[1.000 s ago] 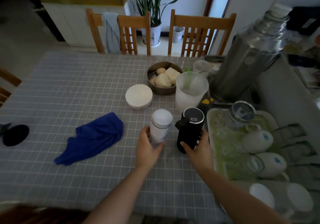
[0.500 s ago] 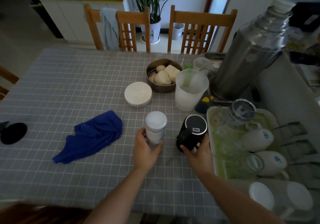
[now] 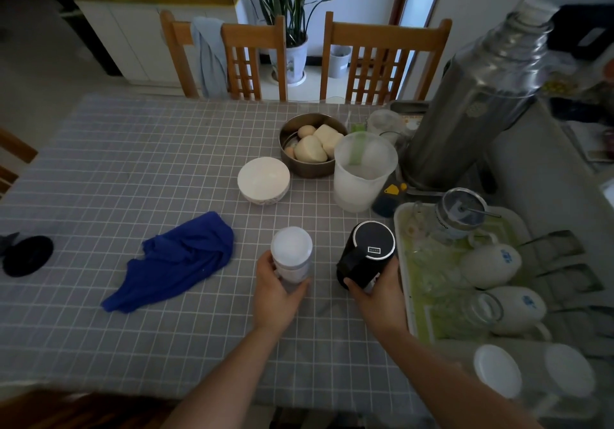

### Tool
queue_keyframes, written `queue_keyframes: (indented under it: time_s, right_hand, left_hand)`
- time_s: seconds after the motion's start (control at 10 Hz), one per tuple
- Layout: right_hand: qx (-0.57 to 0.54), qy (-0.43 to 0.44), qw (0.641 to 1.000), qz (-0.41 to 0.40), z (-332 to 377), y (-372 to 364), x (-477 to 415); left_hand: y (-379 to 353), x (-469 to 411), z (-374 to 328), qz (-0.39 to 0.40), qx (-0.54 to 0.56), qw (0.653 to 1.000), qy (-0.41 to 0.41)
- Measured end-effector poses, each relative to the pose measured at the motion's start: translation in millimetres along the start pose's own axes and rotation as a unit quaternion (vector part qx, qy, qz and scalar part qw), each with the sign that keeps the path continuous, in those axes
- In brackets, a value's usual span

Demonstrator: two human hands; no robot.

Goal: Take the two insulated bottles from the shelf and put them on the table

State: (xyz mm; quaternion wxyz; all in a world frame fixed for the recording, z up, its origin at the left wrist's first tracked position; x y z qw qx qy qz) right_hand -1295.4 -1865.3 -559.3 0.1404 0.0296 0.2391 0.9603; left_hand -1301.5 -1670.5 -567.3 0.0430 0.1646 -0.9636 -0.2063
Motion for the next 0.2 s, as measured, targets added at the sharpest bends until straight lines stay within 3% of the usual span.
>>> queue_keyframes:
  time_s: [0.2]
  right_hand:
    - [-0.015,-0.038,0.999,0.006,5.3,3.9,4.0]
  left_hand:
    - [3.1,6.3,-11.6,-0.035,-0.022,0.999,-0.003]
Point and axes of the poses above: each hand's wrist, its own x-axis away from the middle knuckle, its own y-axis out of the back of the hand, z = x × y, the point moved 1 cm from there along -x, towards the middle knuckle, and after that the axes turned 4 degrees about -z, right-handed, at the moved point
